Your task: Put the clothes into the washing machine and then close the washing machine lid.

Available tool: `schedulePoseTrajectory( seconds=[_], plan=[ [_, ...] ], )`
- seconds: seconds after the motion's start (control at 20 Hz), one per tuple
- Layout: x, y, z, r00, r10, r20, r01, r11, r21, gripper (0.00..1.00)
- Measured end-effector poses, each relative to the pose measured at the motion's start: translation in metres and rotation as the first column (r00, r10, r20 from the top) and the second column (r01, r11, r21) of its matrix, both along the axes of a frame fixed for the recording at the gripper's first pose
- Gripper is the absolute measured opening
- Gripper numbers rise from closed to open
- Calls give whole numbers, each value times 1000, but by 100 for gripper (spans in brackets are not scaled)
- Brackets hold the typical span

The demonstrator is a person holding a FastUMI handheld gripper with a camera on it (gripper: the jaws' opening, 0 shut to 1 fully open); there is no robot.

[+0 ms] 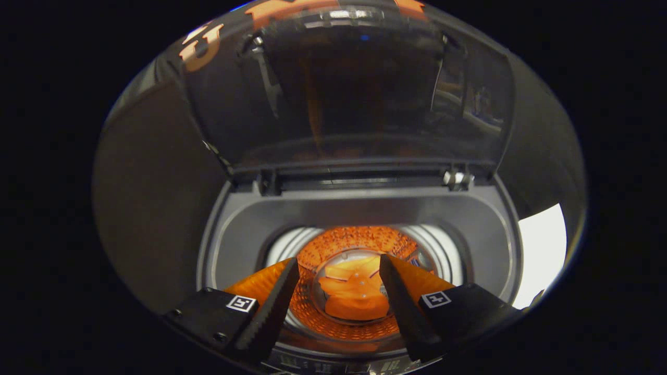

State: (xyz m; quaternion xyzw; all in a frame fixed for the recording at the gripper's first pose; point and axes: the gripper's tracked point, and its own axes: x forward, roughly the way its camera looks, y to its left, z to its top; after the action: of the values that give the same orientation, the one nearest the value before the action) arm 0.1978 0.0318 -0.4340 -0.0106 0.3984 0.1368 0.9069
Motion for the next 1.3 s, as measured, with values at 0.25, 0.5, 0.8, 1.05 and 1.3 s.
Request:
schedulePoseTrajectory(
  seconds=[0.25, 0.5, 0.8, 1.05, 1.3],
  plan=[
    [3, -19, 147, 958, -36, 283, 8, 995, 100, 99],
    [13, -16, 262, 887, -37, 461, -14, 994, 107, 98],
    [66, 17, 316, 851, -34, 525, -48, 989, 141, 98],
    [128, 36, 301, 857, -6, 515, -51, 994, 98, 98],
    [179, 56, 249, 912, 19, 409, -55, 995, 78, 99]
  ],
)
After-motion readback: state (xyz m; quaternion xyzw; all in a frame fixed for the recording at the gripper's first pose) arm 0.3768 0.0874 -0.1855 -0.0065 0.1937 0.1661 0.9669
